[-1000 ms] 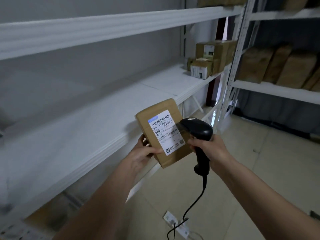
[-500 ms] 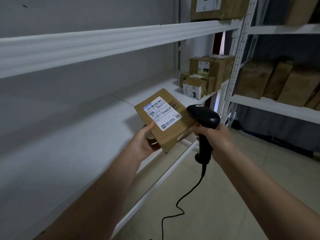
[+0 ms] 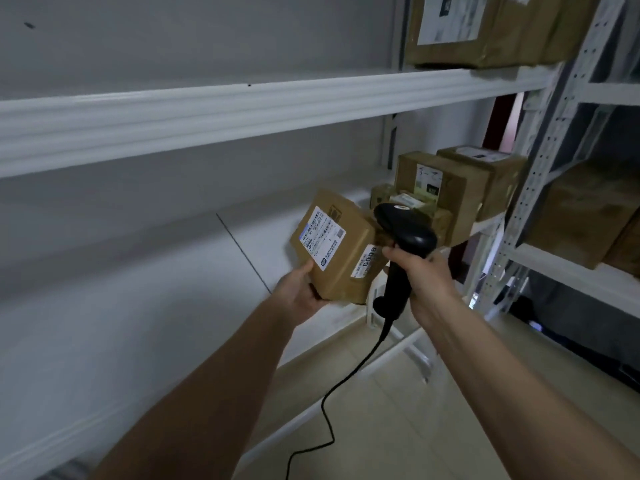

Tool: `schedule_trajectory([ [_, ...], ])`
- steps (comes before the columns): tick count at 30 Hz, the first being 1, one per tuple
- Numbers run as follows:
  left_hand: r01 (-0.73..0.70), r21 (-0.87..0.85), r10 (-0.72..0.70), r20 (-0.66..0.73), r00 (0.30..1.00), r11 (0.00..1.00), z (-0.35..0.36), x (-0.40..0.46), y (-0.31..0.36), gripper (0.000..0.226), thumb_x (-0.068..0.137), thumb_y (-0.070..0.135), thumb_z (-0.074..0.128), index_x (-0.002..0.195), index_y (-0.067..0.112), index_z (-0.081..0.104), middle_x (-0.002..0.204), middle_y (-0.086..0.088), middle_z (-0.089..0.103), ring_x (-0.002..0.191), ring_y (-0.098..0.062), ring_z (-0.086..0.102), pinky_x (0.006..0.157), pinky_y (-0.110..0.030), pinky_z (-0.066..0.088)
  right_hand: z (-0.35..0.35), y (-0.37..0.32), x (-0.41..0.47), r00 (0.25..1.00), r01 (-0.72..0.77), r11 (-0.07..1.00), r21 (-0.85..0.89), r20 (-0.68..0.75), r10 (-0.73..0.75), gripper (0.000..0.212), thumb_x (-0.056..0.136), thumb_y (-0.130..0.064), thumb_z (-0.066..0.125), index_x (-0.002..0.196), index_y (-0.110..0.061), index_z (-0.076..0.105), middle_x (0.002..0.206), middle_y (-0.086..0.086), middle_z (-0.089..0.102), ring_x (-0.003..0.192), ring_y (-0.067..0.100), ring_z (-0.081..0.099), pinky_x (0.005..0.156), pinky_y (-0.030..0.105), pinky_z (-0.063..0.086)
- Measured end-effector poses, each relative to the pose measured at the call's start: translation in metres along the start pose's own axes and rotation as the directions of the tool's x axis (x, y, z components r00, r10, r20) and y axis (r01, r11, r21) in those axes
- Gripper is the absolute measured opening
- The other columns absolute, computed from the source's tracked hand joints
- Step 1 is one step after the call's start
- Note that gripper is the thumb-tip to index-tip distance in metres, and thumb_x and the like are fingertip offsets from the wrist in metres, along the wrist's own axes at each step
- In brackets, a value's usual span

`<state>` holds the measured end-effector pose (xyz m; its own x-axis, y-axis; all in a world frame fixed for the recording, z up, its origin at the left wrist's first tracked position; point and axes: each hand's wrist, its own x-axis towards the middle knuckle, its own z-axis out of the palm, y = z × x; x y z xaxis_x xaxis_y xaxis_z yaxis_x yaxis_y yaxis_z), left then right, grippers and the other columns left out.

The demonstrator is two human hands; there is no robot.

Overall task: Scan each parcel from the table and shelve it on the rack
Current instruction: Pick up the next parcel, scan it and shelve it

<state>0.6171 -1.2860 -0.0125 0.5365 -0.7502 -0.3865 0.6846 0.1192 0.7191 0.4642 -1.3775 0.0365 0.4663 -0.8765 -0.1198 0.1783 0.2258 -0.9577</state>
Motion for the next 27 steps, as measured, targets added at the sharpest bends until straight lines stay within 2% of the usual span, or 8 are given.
schedule_trajectory([
  [3,-0.068,0.243,0.098,-0.112,0.989,0.968,0.024,0.026,-0.005,0.046,0.101,0.012,0.047,0.146,0.012,0.037,0.142,-0.016,0.049,0.124,-0.034,0.052,0.089,-0.047,0.049,-0.011,-0.003,0.029,0.999,-0.005,1.0,-0.022,0.047,0.006,0.027,0.079,-0.01,0.074,0.104,-0.017,0.064,0.096,0.003,0.068,0.091,0.016,0.063,0.07,0.027,0.047],
  [5,-0.084,0.621,0.317,-0.275,0.908,0.779,0.034,0.042,-0.005,0.07,0.094,0.007,0.059,0.153,0.017,0.021,0.148,-0.016,0.04,0.131,-0.035,0.045,0.101,-0.048,0.045,-0.018,-0.002,0.044,0.997,-0.014,0.999,-0.044,0.076,0.017,0.024,0.078,-0.011,0.074,0.099,-0.019,0.064,0.095,0.001,0.069,0.089,0.014,0.063,0.068,0.026,0.046],
  [7,-0.126,0.819,0.48,-0.197,0.855,0.56,0.043,0.049,-0.002,0.082,0.091,0.005,0.062,0.154,0.023,0.012,0.15,-0.014,0.036,0.134,-0.033,0.041,0.106,-0.048,0.041,-0.023,-0.001,0.057,0.995,-0.014,0.998,-0.055,0.1,0.02,0.025,0.078,-0.011,0.075,0.101,-0.016,0.065,0.093,0.003,0.069,0.088,0.016,0.065,0.069,0.027,0.047],
  [9,-0.289,0.77,0.424,0.026,0.905,0.569,0.044,0.053,0.001,0.095,0.088,-0.005,0.062,0.155,0.028,0.004,0.15,-0.012,0.035,0.133,-0.031,0.042,0.104,-0.049,0.044,-0.026,0.0,0.068,0.991,-0.011,0.998,-0.063,0.129,0.019,0.025,0.078,-0.009,0.074,0.101,-0.014,0.067,0.087,0.001,0.071,0.084,0.014,0.067,0.068,0.026,0.048],
  [12,-0.306,0.671,0.218,0.214,0.952,0.675,0.042,0.053,0.001,0.113,0.078,-0.019,0.064,0.153,0.033,-0.004,0.148,-0.011,0.034,0.131,-0.032,0.044,0.088,-0.043,0.055,-0.027,0.0,0.08,0.986,-0.017,0.998,-0.056,0.162,0.026,0.019,0.079,-0.008,0.073,0.096,-0.016,0.068,0.07,-0.007,0.072,0.068,0.007,0.069,0.059,0.02,0.049],
  [17,-0.288,0.654,0.167,0.243,0.956,0.7,0.053,0.069,-0.007,0.094,0.073,-0.016,0.072,0.127,0.046,0.027,0.114,0.01,0.051,0.092,0.005,0.065,0.066,-0.02,0.056,-0.033,-0.002,0.095,0.988,-0.022,0.999,-0.043,0.15,0.029,0.019,0.078,-0.008,0.074,0.092,-0.019,0.068,0.08,-0.003,0.072,0.079,0.012,0.068,0.067,0.026,0.05],
  [20,-0.271,0.673,0.157,0.227,0.961,0.688,0.064,0.079,-0.011,0.103,0.073,-0.007,0.077,0.143,0.037,0.016,0.125,0.007,0.051,0.109,-0.008,0.057,0.068,-0.019,0.057,-0.037,-0.005,0.1,0.985,-0.012,0.999,-0.044,0.174,0.019,0.017,0.078,-0.008,0.075,0.088,-0.02,0.069,0.075,-0.006,0.072,0.078,0.011,0.068,0.065,0.025,0.05],
  [27,-0.253,0.697,0.194,0.164,0.967,0.671,0.06,0.086,-0.01,0.088,0.073,-0.005,0.077,0.126,0.038,0.023,0.105,0.014,0.054,0.092,0.0,0.057,0.057,-0.015,0.053,-0.037,-0.003,0.096,0.979,0.006,0.998,-0.061,0.202,0.007,0.017,0.076,-0.007,0.076,0.089,-0.016,0.069,0.077,-0.001,0.074,0.084,0.018,0.069,0.075,0.033,0.054],
])
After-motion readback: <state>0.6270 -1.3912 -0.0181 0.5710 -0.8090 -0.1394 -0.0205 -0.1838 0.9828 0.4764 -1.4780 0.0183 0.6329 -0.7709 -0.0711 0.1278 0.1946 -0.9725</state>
